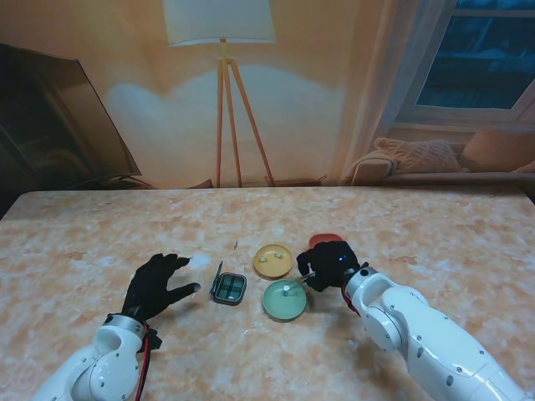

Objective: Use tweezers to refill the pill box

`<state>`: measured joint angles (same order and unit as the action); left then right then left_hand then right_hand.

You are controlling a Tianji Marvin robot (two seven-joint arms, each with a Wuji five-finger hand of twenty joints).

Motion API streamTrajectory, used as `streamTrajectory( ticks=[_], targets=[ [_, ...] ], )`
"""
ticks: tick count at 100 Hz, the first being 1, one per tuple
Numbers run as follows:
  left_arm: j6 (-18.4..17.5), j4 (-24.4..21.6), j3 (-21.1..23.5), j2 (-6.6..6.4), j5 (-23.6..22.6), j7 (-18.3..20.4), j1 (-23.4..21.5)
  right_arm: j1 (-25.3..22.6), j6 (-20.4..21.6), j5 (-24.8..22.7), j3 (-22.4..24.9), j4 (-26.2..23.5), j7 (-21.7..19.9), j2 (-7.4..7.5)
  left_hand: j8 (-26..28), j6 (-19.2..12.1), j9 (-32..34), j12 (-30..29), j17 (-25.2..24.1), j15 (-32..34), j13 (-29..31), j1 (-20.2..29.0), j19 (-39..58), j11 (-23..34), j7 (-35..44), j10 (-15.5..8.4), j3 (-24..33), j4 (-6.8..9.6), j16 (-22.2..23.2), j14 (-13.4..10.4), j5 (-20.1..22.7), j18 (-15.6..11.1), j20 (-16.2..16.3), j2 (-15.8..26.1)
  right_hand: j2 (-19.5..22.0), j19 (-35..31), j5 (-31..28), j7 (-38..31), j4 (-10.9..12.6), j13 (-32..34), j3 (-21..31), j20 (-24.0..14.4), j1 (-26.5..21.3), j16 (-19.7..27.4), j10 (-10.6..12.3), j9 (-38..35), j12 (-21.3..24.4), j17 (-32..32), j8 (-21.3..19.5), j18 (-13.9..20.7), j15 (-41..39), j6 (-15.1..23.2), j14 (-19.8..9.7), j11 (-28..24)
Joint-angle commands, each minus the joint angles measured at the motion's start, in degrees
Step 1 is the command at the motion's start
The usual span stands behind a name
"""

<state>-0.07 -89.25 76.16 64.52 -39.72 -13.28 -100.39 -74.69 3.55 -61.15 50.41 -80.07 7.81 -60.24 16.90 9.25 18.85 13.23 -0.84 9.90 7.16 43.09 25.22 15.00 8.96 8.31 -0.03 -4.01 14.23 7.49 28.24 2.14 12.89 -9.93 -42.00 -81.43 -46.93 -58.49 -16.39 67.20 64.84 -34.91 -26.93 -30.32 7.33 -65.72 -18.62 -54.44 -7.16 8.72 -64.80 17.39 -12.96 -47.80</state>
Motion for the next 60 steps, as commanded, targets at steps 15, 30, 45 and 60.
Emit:
streamTrajectory(
  ticks=[15, 30, 45, 60],
  targets=[
    [0.1, -0.4, 0.1, 0.11, 0.0, 0.9, -0.4, -0.1, -0.4, 0.3, -1.3, -3.2, 0.7, -0.96, -0.4, -0.2, 0.6, 0.4, -0.6, 0.1, -0.1, 0.9, 0.2, 0.3, -0.3, -0.7, -1.0, 1.31, 0.3, -1.1, 1.2, -2.0, 0.8, 1.6, 1.6, -2.3, -5.7, -6.5, 1.0, 2.0, 4.4, -1.0, -3.4, -1.4, -4.6, -3.0, 0.2, -2.0, -2.2, 3.3, -1.8, 5.6, -4.6, -1.9],
    [-0.1, -0.4, 0.2, 0.10, -0.1, 0.8, -0.4, 2.0, -2.7, 1.8, -5.1, -3.1, 2.9, -1.97, -0.4, -0.2, 0.5, 0.4, -0.6, 0.1, -0.2, 0.9, 0.2, 0.2, -0.3, -0.7, -1.0, 1.32, 0.3, -1.1, 1.2, -1.9, 0.8, 1.6, 2.3, -2.0, -5.3, -6.2, 1.0, 2.0, 3.8, -0.9, -3.4, -1.3, -4.6, -2.7, 0.3, -2.0, -2.2, 3.4, -1.6, 5.7, -4.9, -1.8],
    [-0.3, -0.4, 0.4, 0.10, -0.2, 0.8, -0.6, 4.5, -5.5, 4.2, -9.8, -1.3, 5.2, -3.32, -0.4, -0.2, 0.5, 0.4, -0.6, 0.1, -0.2, 0.9, 0.1, 0.3, -0.3, -0.6, -1.0, 1.32, 0.3, -1.2, 1.2, -2.0, 0.8, 1.7, 3.0, -1.8, -4.9, -6.1, 1.2, 1.6, 3.2, -0.8, -3.5, -1.2, -4.3, -2.3, 0.4, -1.9, -2.4, 3.6, -1.4, 6.0, -5.1, -1.7],
    [-0.4, -0.8, 0.7, 0.10, -0.3, 0.7, -1.0, 6.6, -7.7, 7.1, -13.7, 1.3, 7.3, -4.89, -0.4, -0.1, 0.5, 0.4, -0.6, 0.1, -0.2, 0.9, 0.1, 0.2, -0.4, -0.7, -1.0, 1.32, 0.3, -1.1, 1.2, -2.0, 0.7, 1.6, 3.1, -1.6, -4.6, -6.0, 1.3, 1.5, 2.9, -0.8, -3.6, -1.2, -4.2, -2.1, 0.4, -1.8, -2.5, 3.7, -1.4, 6.2, -5.1, -1.7]
  ],
)
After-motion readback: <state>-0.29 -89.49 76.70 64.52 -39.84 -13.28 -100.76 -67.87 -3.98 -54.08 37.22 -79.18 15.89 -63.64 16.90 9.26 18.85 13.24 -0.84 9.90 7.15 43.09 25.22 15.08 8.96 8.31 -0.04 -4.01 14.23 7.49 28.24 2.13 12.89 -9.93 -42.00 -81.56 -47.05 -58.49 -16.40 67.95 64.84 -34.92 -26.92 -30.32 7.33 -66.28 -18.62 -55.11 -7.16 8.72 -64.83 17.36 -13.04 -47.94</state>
